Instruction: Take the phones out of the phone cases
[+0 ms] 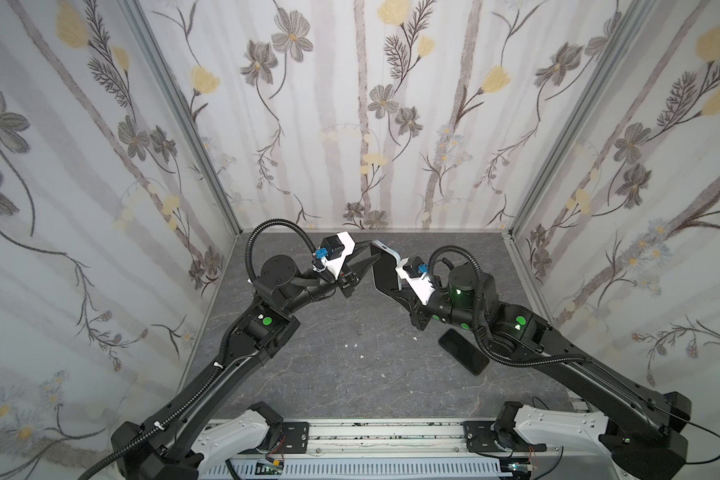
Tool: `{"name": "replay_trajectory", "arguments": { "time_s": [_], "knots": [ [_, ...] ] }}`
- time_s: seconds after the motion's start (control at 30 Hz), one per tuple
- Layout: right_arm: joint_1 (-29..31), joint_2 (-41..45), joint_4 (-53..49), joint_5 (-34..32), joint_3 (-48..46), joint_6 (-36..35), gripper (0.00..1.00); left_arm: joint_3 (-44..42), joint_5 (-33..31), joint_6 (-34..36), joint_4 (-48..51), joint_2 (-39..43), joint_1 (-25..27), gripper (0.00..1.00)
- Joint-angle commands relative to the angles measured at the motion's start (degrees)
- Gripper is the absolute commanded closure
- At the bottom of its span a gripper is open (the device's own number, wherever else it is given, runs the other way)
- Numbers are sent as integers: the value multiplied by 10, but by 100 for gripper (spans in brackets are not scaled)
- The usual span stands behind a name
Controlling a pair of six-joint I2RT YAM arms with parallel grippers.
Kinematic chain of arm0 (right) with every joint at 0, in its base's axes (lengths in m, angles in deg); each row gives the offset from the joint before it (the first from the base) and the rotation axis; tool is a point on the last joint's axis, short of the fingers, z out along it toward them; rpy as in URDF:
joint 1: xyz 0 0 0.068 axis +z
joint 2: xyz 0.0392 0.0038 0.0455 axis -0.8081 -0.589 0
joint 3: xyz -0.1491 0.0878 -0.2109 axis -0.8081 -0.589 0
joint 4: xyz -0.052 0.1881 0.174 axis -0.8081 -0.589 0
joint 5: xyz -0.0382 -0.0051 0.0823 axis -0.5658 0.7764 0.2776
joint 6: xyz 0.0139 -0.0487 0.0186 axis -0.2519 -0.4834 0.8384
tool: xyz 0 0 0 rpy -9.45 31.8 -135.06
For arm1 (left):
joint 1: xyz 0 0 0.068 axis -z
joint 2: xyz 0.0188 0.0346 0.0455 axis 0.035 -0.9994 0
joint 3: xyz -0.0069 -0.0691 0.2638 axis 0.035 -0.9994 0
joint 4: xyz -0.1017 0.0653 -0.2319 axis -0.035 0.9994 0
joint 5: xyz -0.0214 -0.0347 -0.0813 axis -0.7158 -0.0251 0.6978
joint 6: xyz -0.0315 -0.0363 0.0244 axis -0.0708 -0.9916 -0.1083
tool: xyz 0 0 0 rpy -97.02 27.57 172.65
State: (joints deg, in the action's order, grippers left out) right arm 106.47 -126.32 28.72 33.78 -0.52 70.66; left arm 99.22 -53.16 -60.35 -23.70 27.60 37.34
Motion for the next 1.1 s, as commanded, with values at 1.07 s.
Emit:
{"name": "replay_trajectory", "arguments": {
  "time_s": [1.07],
  "knots": [
    [-103,44,20,264,9,-101,100,24,354,-96,34,-4,-28,66]
  ]
}}
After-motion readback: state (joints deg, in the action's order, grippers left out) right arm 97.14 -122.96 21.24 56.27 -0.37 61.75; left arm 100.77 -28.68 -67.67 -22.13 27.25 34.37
